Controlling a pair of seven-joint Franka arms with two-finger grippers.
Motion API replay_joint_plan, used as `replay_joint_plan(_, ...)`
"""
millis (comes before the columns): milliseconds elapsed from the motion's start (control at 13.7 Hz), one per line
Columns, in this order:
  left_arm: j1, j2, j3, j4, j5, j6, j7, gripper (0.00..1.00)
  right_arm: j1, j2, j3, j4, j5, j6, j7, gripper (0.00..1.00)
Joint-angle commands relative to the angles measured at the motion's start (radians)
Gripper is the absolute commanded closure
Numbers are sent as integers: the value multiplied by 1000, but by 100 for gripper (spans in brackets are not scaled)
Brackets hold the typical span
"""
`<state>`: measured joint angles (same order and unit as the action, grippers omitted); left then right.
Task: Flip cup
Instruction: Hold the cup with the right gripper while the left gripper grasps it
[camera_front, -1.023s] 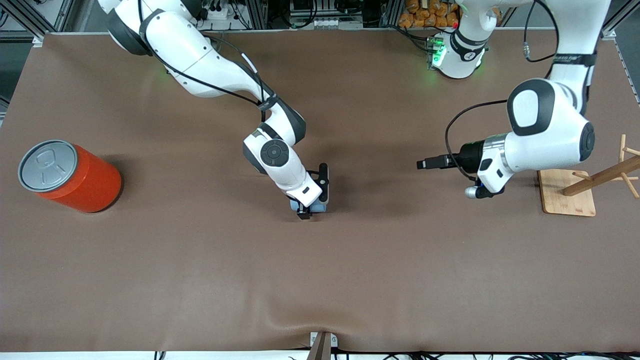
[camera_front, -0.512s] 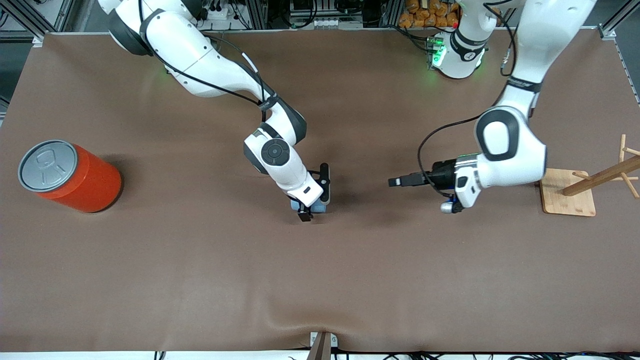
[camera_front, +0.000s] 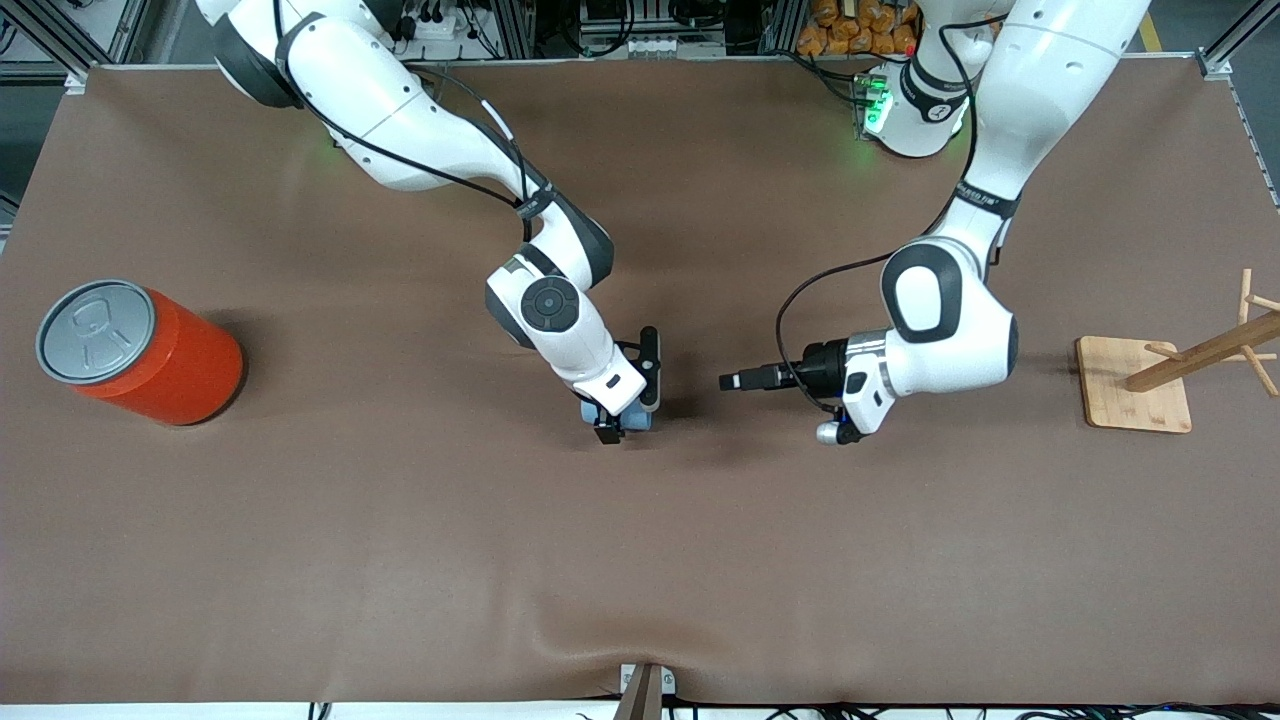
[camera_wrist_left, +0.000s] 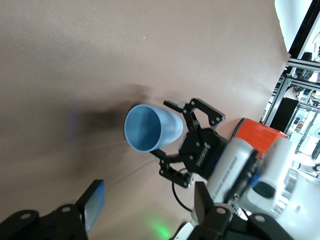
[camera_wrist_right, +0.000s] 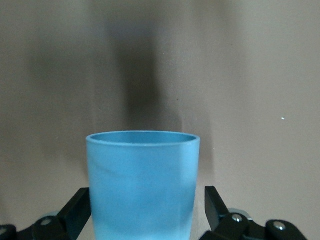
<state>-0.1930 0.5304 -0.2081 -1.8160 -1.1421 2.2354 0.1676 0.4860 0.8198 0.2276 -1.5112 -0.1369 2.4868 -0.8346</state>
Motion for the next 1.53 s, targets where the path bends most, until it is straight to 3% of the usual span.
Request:
replay_joint_plan(0, -8, 71, -1, 67, -54, 6, 51, 20, -4, -53, 2, -8, 28, -58, 9, 0)
replay_joint_plan(585, -74, 183, -1, 145, -365, 6, 278, 23, -24, -146, -4, 39, 26, -141, 149, 0)
replay_joint_plan(1023, -123, 261, 1, 149, -481, 6, 415, 26, -86, -260, -8, 43, 16, -284, 454, 0)
replay_joint_plan(1462, -172, 306, 6, 164, -521, 53, 431, 26, -263, -287, -5, 45, 23, -284, 460, 0)
